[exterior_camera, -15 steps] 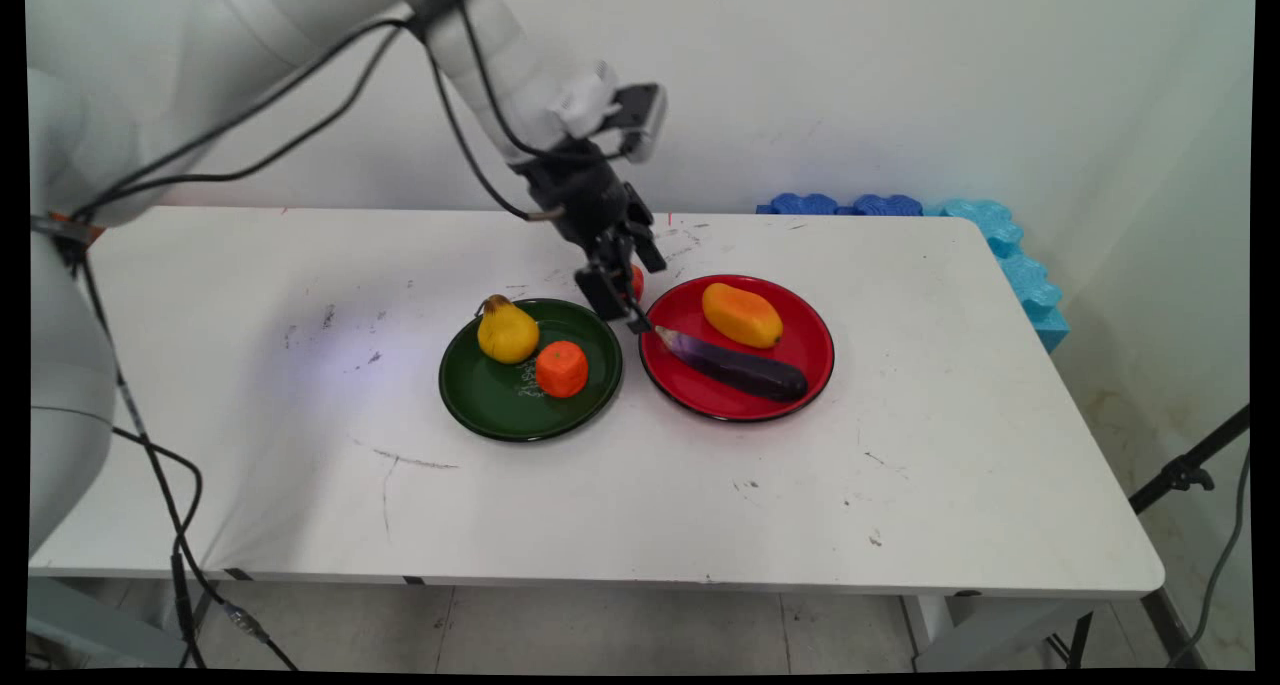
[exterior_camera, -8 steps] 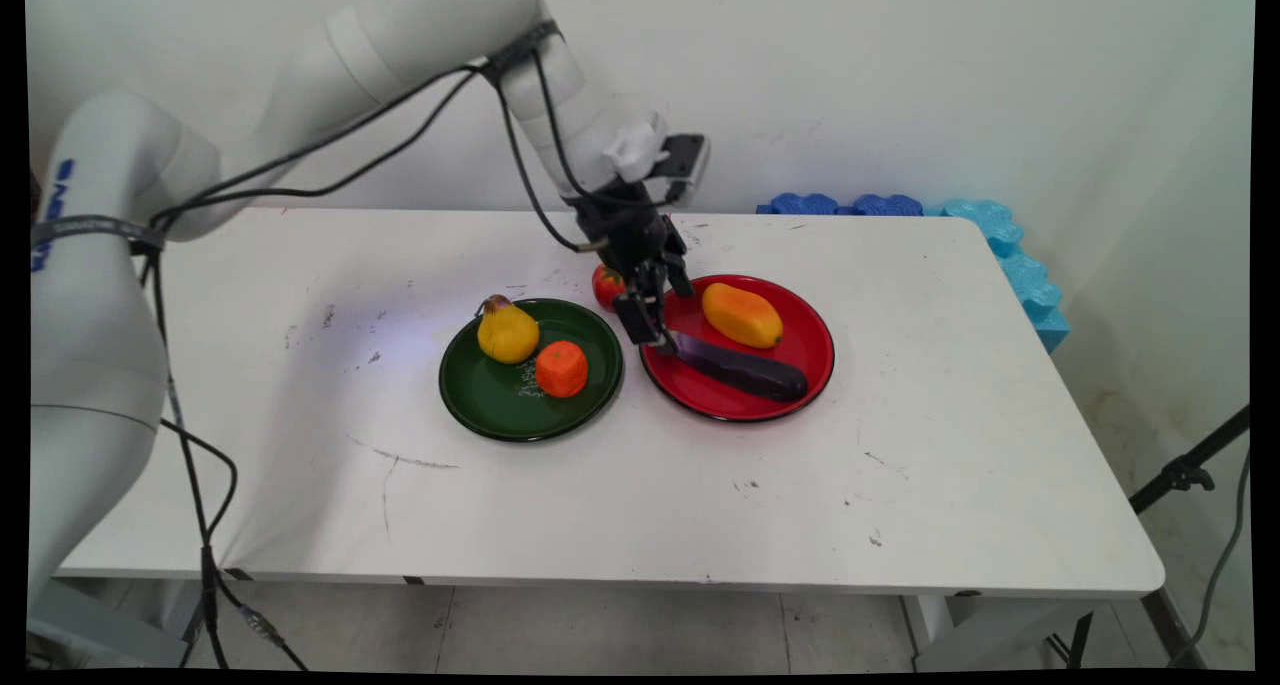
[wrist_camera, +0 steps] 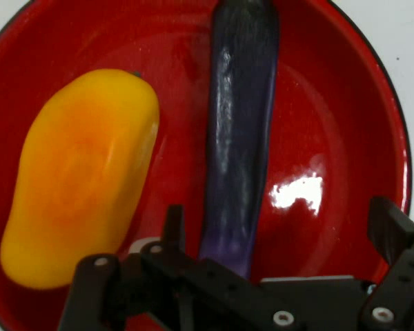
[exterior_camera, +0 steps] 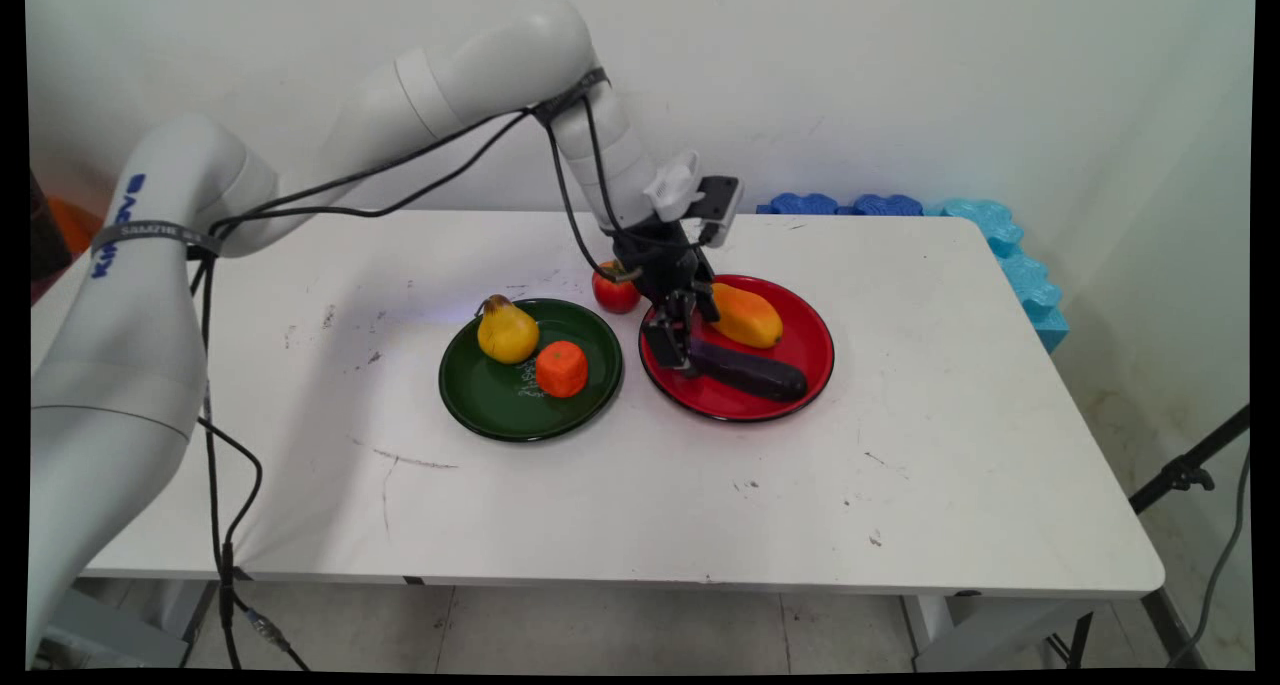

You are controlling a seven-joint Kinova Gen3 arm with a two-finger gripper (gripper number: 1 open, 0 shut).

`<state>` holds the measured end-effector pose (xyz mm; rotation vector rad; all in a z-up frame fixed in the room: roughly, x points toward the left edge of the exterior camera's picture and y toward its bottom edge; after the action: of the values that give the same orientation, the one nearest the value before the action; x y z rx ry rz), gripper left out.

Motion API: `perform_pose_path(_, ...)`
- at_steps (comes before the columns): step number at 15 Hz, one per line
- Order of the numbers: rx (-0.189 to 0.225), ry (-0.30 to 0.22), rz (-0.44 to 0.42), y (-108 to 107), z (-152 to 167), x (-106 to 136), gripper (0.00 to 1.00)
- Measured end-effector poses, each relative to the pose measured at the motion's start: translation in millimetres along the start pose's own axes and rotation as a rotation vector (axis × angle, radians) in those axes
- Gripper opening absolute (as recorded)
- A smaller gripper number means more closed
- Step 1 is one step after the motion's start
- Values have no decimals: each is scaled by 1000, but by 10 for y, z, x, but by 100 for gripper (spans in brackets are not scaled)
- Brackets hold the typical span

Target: Pick up the eggplant from the red plate, then place the picked object on the table

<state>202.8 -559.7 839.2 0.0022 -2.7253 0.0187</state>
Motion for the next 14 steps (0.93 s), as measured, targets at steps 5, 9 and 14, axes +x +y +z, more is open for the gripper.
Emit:
perform_pose_path(5,-5,4,22,-36,189,40,100)
perform_pose_path(9,-6,10,36,-44,273,61,0)
perform_pose_path(14,-15,28,49,7,283,96,0)
